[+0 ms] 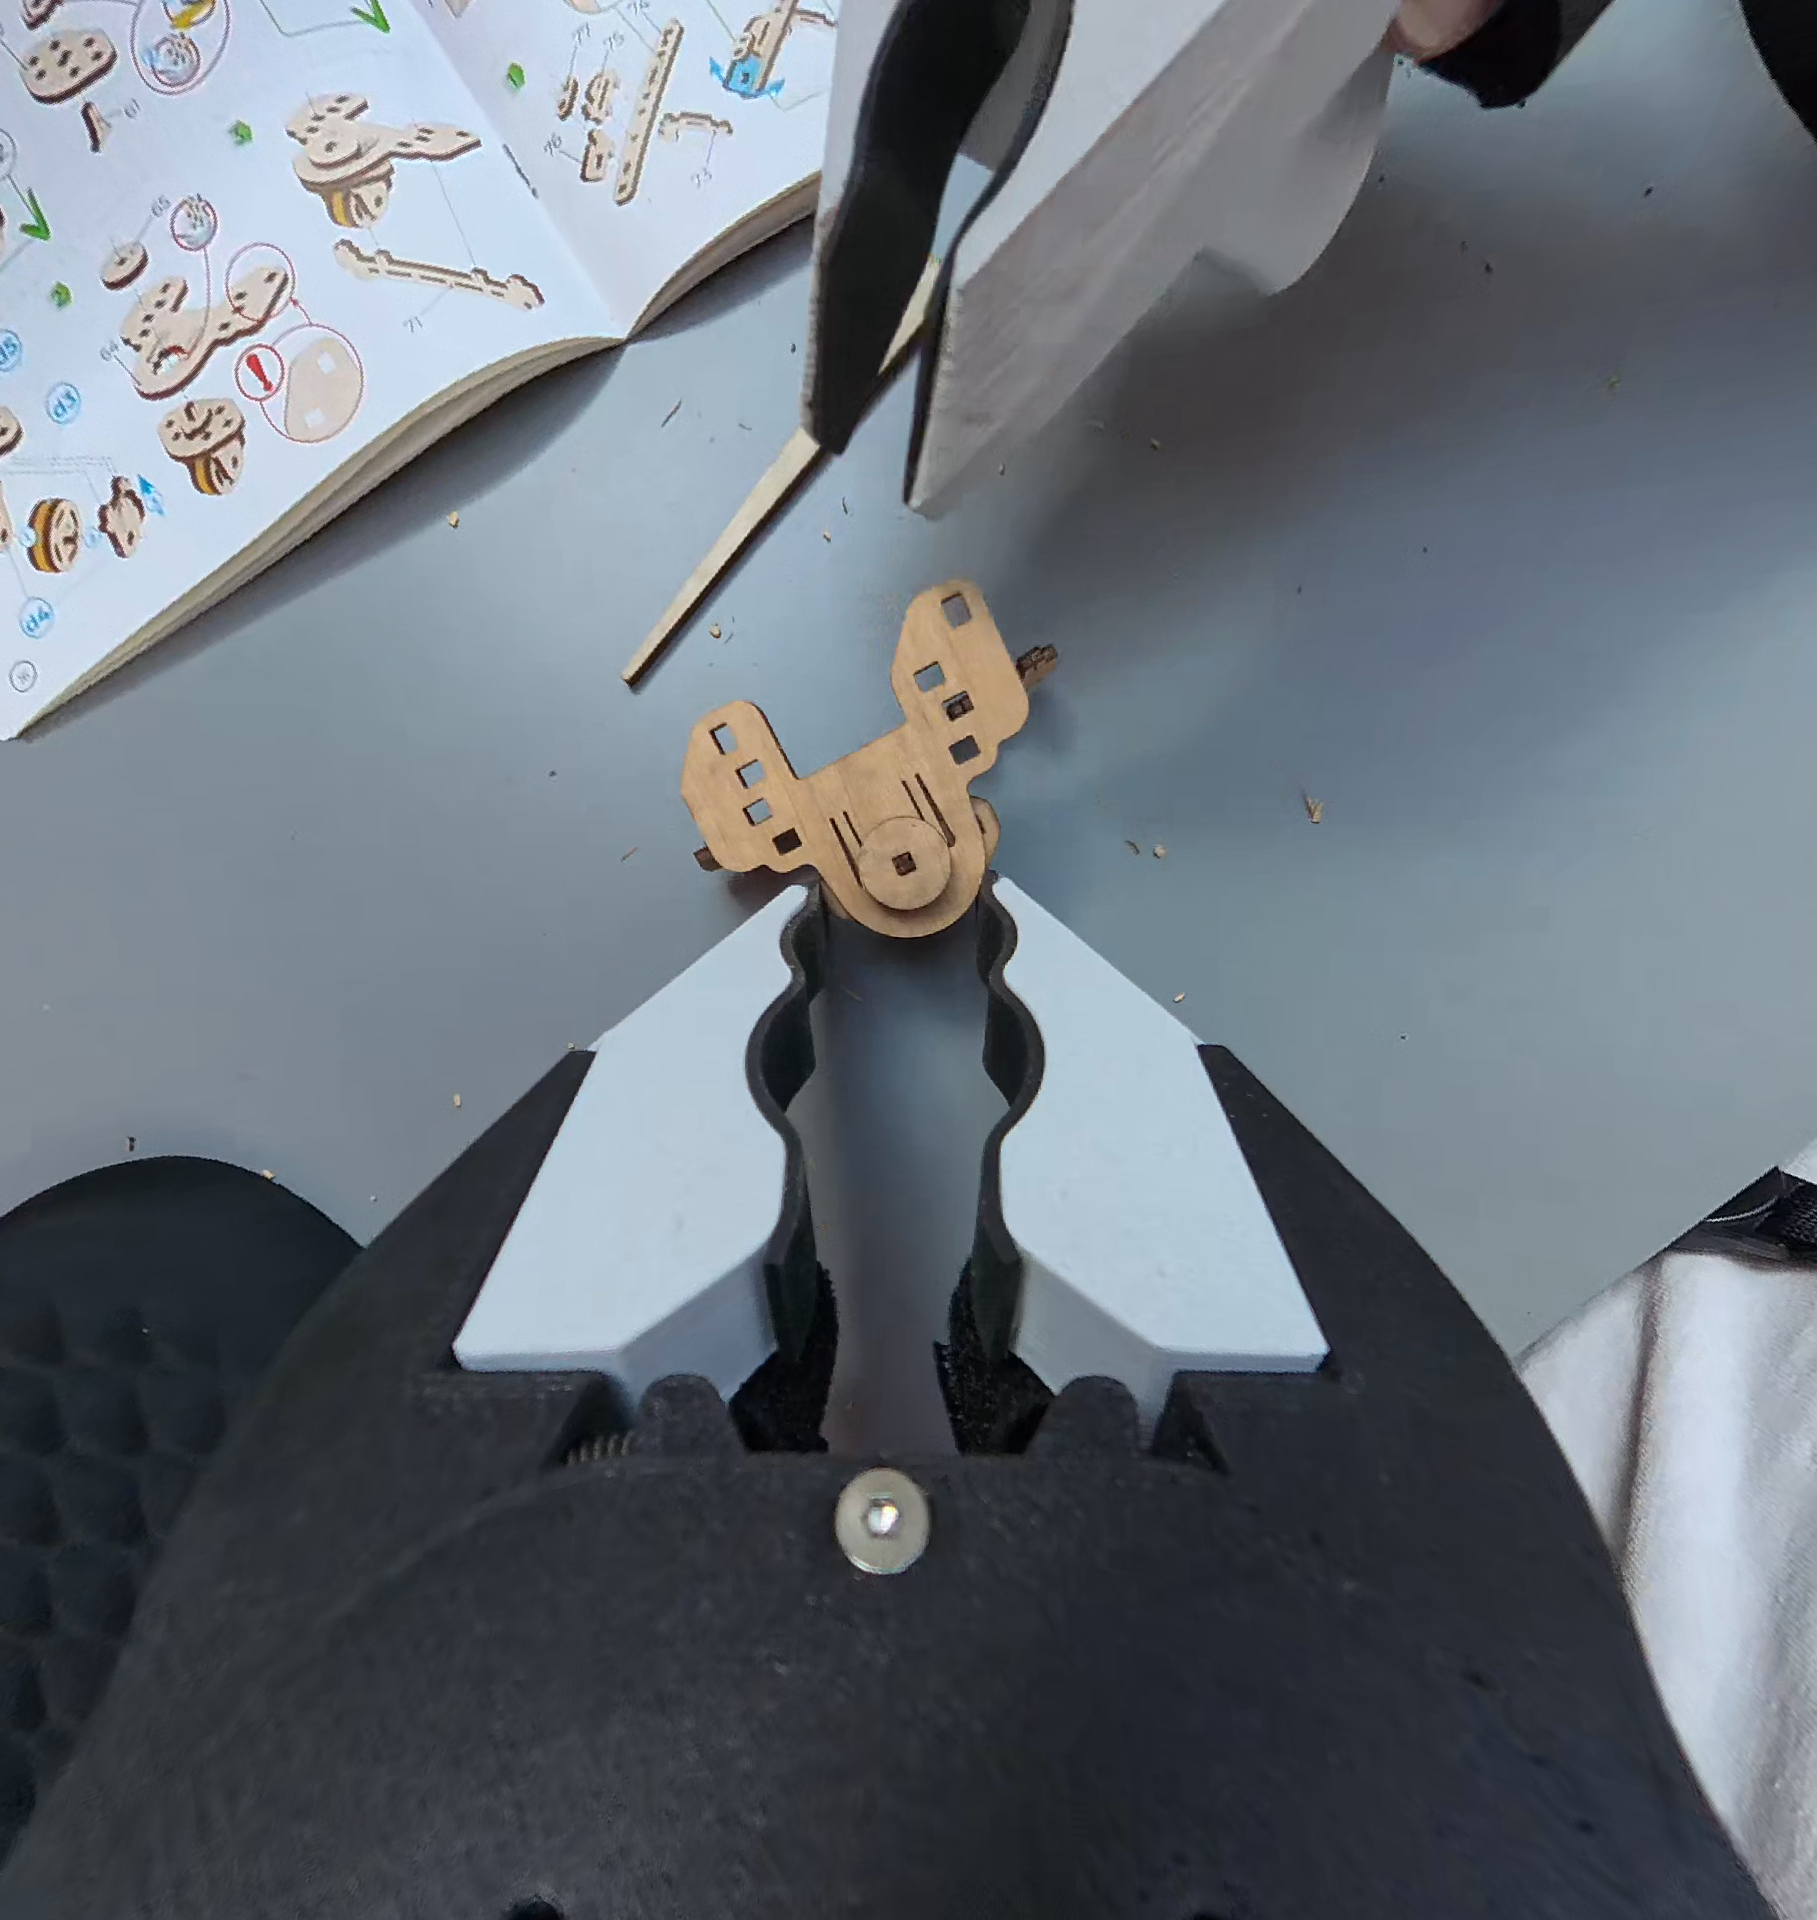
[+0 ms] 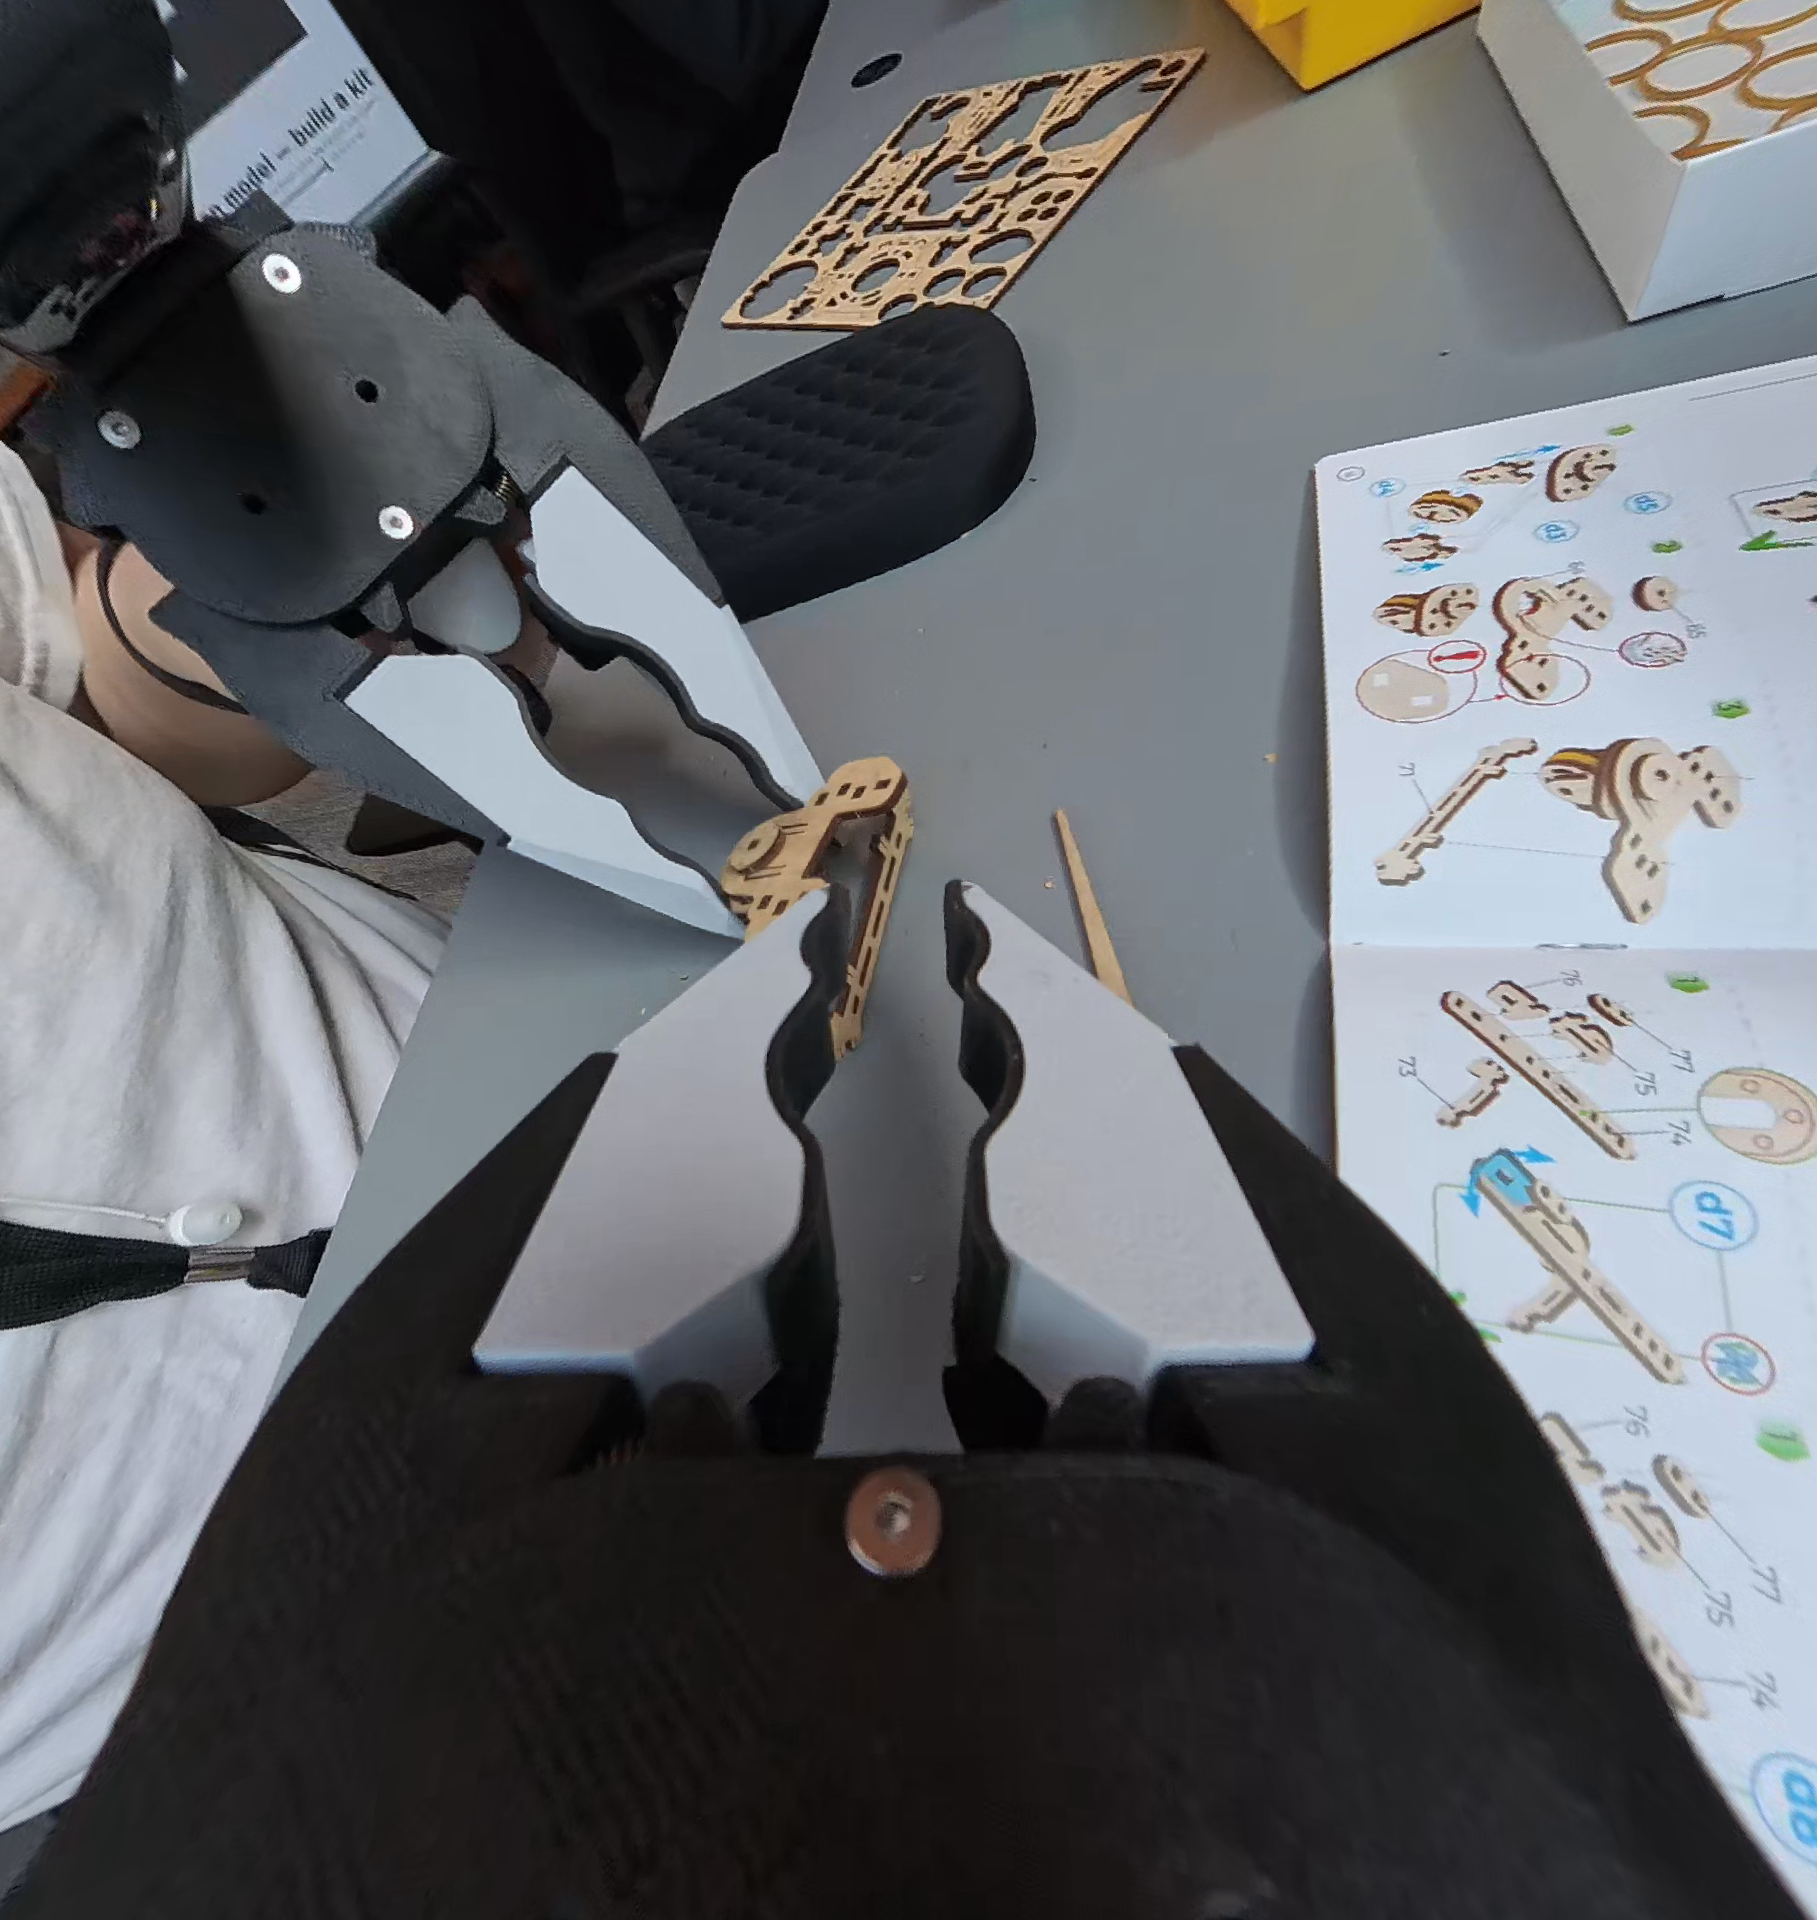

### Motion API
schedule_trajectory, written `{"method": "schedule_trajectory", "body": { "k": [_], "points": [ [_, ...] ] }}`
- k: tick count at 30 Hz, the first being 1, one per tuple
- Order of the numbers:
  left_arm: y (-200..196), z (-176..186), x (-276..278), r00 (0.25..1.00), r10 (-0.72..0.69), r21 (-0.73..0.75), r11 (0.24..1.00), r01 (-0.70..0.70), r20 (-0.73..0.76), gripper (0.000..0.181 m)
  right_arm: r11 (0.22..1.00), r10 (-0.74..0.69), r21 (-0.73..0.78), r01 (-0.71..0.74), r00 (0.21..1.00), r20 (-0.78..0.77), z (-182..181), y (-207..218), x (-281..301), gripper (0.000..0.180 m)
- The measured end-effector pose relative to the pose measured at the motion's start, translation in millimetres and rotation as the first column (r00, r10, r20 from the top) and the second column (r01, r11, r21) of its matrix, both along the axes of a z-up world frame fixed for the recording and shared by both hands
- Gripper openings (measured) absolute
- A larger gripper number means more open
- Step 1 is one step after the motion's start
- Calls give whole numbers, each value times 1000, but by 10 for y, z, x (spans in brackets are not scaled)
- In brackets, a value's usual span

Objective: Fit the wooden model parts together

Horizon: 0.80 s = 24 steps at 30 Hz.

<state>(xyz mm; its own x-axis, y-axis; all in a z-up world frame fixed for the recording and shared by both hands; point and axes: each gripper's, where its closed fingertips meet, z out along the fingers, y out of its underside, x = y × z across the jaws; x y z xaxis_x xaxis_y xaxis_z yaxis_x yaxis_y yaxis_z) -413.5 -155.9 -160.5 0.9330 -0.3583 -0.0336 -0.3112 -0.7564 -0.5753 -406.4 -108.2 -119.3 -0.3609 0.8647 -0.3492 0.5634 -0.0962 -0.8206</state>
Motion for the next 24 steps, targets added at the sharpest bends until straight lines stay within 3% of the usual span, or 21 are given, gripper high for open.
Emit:
{"method": "schedule_trajectory", "body": {
  "k": [1,7,17,24],
  "points": [
    [-4,1,10,1000,1,-13,1000,-1,3,27,999,26,-38,-26,1000,-6,15,-27,-15,17],
    [-18,4,43,1000,3,-66,998,-3,1,27,992,124,28,-122,990,-61,-8,-142,84,17],
    [-49,0,-5,1000,28,-63,998,-28,3,27,977,121,181,-110,991,-52,-149,-174,196,14],
    [-66,9,-13,1000,24,-64,998,-24,-3,27,989,95,127,-81,989,-111,-30,-223,117,16]
  ]
}}
